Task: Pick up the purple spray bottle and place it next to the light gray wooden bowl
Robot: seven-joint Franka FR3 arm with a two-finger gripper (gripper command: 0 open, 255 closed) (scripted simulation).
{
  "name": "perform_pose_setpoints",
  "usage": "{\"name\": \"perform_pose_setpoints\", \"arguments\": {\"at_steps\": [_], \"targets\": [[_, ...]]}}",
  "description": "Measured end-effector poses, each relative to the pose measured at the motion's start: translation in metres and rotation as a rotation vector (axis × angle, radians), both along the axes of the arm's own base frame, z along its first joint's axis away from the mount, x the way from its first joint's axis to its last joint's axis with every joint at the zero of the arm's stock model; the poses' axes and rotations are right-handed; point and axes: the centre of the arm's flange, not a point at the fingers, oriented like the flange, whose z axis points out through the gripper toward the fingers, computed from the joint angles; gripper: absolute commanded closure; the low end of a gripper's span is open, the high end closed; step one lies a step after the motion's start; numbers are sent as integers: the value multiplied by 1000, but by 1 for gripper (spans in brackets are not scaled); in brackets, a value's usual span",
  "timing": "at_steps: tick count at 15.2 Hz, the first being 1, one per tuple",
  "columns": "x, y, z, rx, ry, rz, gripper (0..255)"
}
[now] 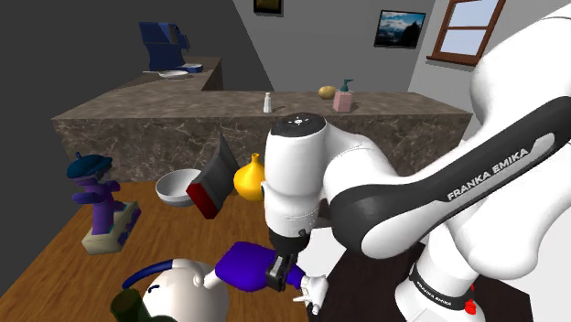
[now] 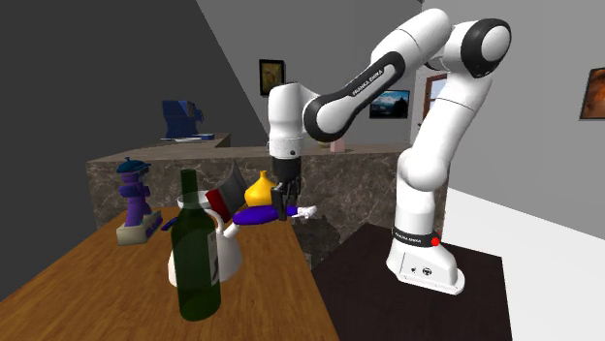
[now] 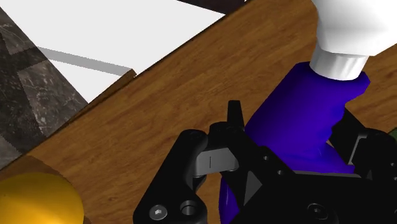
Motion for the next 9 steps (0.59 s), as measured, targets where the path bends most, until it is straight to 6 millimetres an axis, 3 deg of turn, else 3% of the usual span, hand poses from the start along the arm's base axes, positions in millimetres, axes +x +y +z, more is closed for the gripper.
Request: {"name": "perform_pose_setpoints", "arguments": {"at_steps": [9], "targets": [[115, 19, -3, 0, 1, 1, 255]]}}
